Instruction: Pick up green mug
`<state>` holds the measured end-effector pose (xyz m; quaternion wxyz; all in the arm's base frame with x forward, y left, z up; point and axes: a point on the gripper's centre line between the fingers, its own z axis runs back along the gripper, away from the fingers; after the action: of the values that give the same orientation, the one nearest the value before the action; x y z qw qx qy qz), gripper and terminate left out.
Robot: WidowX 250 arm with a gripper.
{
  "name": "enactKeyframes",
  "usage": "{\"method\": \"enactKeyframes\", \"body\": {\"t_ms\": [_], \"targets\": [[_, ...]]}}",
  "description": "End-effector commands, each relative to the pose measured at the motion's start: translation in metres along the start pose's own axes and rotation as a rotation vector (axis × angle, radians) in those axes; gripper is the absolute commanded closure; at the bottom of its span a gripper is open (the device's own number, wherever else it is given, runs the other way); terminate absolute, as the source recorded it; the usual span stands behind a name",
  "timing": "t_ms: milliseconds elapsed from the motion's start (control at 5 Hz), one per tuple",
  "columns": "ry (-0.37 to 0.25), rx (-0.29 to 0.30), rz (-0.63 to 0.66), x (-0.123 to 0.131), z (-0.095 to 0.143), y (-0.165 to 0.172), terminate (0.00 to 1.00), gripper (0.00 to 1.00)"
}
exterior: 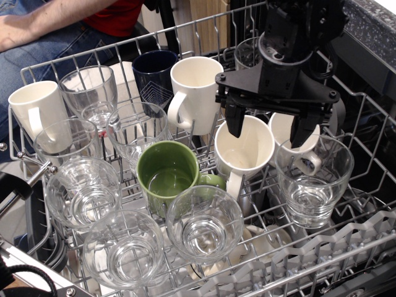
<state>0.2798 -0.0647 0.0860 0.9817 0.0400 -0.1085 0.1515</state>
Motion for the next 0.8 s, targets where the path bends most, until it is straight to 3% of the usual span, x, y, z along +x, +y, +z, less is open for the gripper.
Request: {"method": "enactKeyframes", "body": {"t_ms": [0,400,600], "targets": [[0.000,0.000,0.000,0.000,0.000,0.000,0.00,0.00],[0.063,0.046,0.461,0.020,-0.013,0.021,0.00,0.00],[0.028,0.060,0.598,0.021,-0.030,0.038,0.00,0.00]]}}
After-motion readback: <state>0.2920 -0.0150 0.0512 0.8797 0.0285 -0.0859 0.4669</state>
